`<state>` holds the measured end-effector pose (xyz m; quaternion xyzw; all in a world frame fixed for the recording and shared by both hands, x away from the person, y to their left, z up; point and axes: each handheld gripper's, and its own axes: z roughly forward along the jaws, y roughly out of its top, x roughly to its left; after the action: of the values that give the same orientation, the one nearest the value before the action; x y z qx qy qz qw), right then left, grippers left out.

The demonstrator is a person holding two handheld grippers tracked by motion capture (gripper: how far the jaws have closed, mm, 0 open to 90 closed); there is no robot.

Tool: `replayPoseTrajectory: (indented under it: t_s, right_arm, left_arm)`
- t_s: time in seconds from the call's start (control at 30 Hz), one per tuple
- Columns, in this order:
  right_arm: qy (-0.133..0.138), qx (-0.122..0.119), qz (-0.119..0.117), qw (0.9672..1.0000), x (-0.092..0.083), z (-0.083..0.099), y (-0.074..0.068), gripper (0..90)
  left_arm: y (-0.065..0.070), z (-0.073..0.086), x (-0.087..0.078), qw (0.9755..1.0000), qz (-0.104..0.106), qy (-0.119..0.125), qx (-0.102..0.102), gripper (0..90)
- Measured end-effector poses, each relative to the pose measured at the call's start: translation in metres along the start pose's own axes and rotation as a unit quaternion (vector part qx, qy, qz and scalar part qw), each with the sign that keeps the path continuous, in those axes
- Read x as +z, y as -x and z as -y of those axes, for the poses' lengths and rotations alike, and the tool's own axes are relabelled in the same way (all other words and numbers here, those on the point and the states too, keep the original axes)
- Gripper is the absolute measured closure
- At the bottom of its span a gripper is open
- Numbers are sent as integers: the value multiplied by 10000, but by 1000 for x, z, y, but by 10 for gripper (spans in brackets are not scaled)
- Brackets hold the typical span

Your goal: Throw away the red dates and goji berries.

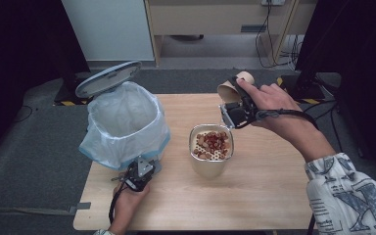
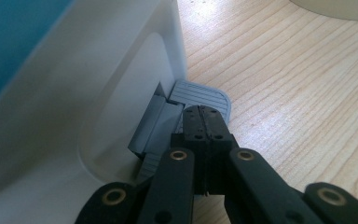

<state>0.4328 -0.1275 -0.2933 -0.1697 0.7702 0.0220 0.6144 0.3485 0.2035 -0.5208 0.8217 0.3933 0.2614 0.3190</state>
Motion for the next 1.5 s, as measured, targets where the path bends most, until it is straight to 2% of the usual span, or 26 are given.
replayPoseTrajectory:
  t_s: [0.87,1.03,1.37,1.5]
  right_arm:
    - [57,27,97,9999,-2,2,2,361]
    - [96,103,144,9998,-4,2,4,361]
    - [118,109,268,9995,-7,2,9,361]
    - [74,-2,387,9992,-10,1,13,361]
  left_arm:
    - [0,0,0,10000,5,3,0,894]
    - [0,0,0,10000,4,2,-2,894]
    - [0,0,0,10000,4,1,2,894]
    - [0,0,0,10000,1,2,4,894]
